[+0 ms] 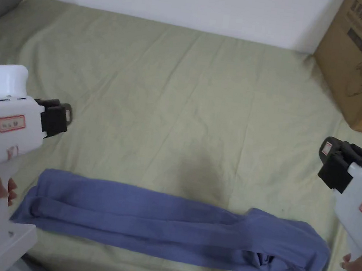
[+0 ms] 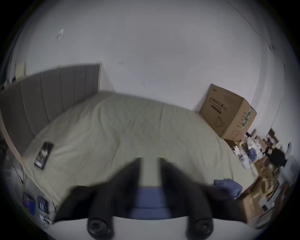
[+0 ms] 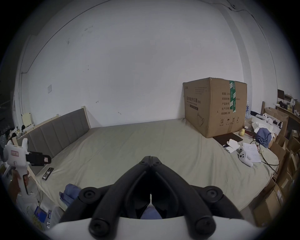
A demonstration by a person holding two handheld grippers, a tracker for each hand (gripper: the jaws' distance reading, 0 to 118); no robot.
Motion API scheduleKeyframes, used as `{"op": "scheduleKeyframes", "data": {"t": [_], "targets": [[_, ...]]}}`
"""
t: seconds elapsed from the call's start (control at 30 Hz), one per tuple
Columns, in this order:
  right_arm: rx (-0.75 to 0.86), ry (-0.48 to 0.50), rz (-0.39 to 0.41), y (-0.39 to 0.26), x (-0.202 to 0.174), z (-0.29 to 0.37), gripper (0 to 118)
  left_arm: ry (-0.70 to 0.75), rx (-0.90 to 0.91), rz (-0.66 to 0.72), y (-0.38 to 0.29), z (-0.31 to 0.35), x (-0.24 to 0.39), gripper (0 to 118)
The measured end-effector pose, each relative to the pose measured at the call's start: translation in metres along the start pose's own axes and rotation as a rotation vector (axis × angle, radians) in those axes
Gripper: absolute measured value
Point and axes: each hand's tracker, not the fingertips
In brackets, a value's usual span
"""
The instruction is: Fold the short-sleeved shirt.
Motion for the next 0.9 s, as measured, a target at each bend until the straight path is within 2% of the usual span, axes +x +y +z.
{"op": "scheduleKeyframes", "data": {"t": [0.03, 0.07, 0.1, 0.27, 0.47, 0.57, 0.7, 0.73, 0.77, 0.8, 0.83, 0.9], "targets": [[-0.01, 0.003, -0.003, -0.001, 0.001, -0.002, 0, 0.001, -0.043, 0.04, -0.002, -0.005, -0.011, 82], [-0.022, 0.003, -0.003, -0.002, 0.0, -0.004, 0, 0.01, -0.089, 0.085, -0.008, -0.013, -0.027, 110], [-0.03, 0.001, 0.0, -0.003, 0.001, -0.006, 0, 0.003, -0.101, 0.128, -0.014, -0.017, -0.041, 118], [-0.093, -0.034, -0.006, -0.013, 0.009, -0.016, 0, -0.059, -0.241, 0.382, -0.049, -0.05, -0.108, 118], [-0.156, -0.061, -0.008, -0.021, 0.008, -0.024, 0, -0.108, -0.348, 0.576, -0.092, -0.08, -0.135, 117], [-0.173, -0.067, -0.006, -0.023, 0.007, -0.029, 0, -0.141, -0.398, 0.612, -0.104, -0.09, -0.13, 113], [-0.185, -0.067, -0.001, -0.023, 0.004, -0.035, 0, -0.087, -0.405, 0.502, -0.104, -0.094, -0.114, 110], [-0.187, -0.062, -0.002, -0.023, 0.002, -0.035, 0, -0.062, -0.411, 0.475, -0.101, -0.094, -0.109, 106], [-0.188, -0.056, -0.002, -0.023, 0.001, -0.035, 0, -0.03, -0.41, 0.437, -0.099, -0.093, -0.105, 91], [-0.19, -0.053, -0.001, -0.023, 0.0, -0.037, 0, -0.001, -0.415, 0.399, -0.097, -0.093, -0.1, 61], [-0.193, -0.05, 0.002, -0.024, -0.001, -0.038, 0, 0.063, -0.441, 0.35, -0.097, -0.096, -0.098, 16], [-0.2, -0.039, 0.007, -0.025, -0.002, -0.041, 0, 0.052, -0.458, 0.335, -0.095, -0.099, -0.089, 12]]}}
